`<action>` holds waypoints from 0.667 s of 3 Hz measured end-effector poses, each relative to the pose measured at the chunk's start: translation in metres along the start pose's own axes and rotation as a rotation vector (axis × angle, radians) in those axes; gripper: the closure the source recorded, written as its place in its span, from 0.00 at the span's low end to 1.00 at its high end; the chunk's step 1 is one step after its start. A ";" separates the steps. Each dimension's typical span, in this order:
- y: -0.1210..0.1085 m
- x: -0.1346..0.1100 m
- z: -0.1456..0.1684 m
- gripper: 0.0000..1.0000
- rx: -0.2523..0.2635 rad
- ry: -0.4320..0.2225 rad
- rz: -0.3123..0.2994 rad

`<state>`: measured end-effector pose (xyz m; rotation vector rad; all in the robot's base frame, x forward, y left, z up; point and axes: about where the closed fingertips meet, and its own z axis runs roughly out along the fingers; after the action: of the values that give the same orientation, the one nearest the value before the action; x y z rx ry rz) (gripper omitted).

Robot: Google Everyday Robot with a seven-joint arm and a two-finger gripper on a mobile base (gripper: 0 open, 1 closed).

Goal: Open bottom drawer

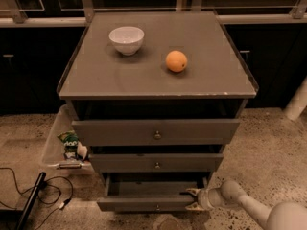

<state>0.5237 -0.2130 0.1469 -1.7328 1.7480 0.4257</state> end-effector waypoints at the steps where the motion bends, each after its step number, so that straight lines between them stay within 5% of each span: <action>1: -0.001 -0.003 -0.004 0.76 0.000 0.000 0.000; 2: 0.012 0.000 -0.011 0.98 0.006 -0.006 -0.005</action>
Offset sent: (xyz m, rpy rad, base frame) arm -0.0990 -0.0479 0.0092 0.0283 -0.0577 0.0050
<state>0.5099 -0.2190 0.1523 -1.7302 1.7380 0.4231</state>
